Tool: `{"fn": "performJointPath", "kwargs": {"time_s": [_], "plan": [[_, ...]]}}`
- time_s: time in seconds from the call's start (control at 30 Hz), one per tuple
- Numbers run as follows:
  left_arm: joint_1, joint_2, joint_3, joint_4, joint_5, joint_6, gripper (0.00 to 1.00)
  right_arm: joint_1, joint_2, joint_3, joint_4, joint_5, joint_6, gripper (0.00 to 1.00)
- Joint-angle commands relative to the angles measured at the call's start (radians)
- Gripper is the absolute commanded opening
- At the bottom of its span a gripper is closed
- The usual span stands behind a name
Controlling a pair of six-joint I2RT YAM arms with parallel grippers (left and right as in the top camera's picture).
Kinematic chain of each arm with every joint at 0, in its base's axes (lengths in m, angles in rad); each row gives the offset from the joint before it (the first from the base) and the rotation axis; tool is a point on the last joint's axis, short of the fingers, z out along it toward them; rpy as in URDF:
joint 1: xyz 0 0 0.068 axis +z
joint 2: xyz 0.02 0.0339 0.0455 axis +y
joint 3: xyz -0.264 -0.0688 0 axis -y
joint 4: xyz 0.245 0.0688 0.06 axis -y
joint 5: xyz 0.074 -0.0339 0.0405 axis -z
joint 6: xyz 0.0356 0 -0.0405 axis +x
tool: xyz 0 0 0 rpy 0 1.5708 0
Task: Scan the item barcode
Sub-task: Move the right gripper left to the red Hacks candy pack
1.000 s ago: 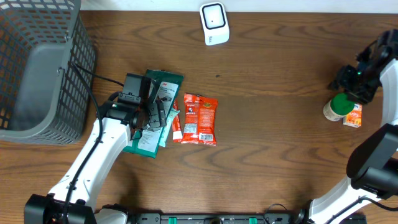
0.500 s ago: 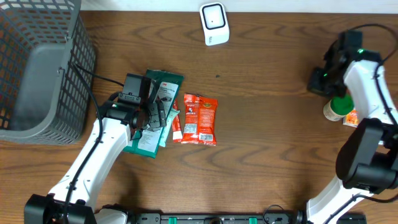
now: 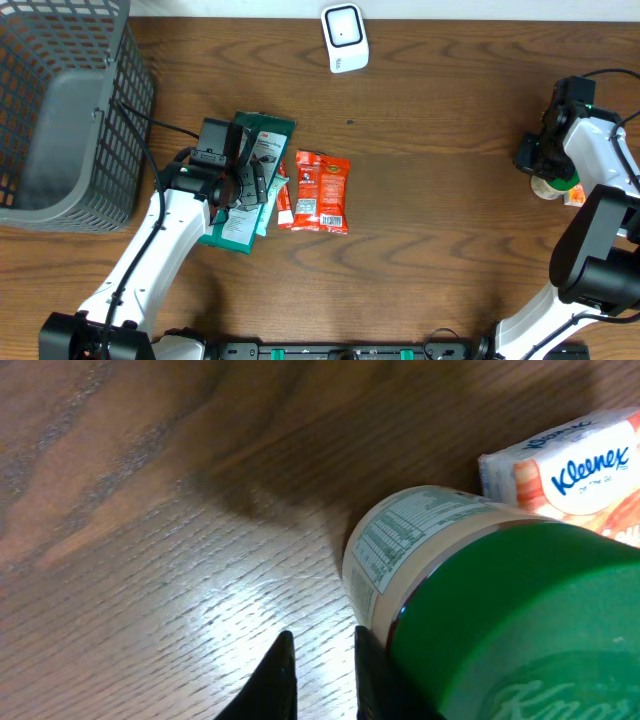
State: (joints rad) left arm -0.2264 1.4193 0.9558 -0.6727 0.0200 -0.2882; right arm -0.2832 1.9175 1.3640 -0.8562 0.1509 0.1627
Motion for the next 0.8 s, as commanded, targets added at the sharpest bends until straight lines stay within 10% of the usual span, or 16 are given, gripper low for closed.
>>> {"fn": "performJointPath", "kwargs": {"time_s": [0.0,0.27,0.53,0.77], "plan": [[0.001,0.002,-0.002,0.000,-0.005,0.002,0.85,-0.003,-0.008,-0.005,0.001,-0.036,-0.003,0.19],[0.001,0.002,-0.002,0.000,-0.005,0.002,0.85,0.073,-0.008,-0.004,0.004,-0.664,-0.053,0.62],[0.001,0.002,-0.002,0.000,-0.005,0.002,0.85,0.335,-0.008,-0.008,0.012,-0.753,-0.006,0.95],[0.001,0.002,-0.002,0.000,-0.005,0.002,0.85,0.620,-0.008,-0.011,0.152,-0.743,0.100,0.77]]}}
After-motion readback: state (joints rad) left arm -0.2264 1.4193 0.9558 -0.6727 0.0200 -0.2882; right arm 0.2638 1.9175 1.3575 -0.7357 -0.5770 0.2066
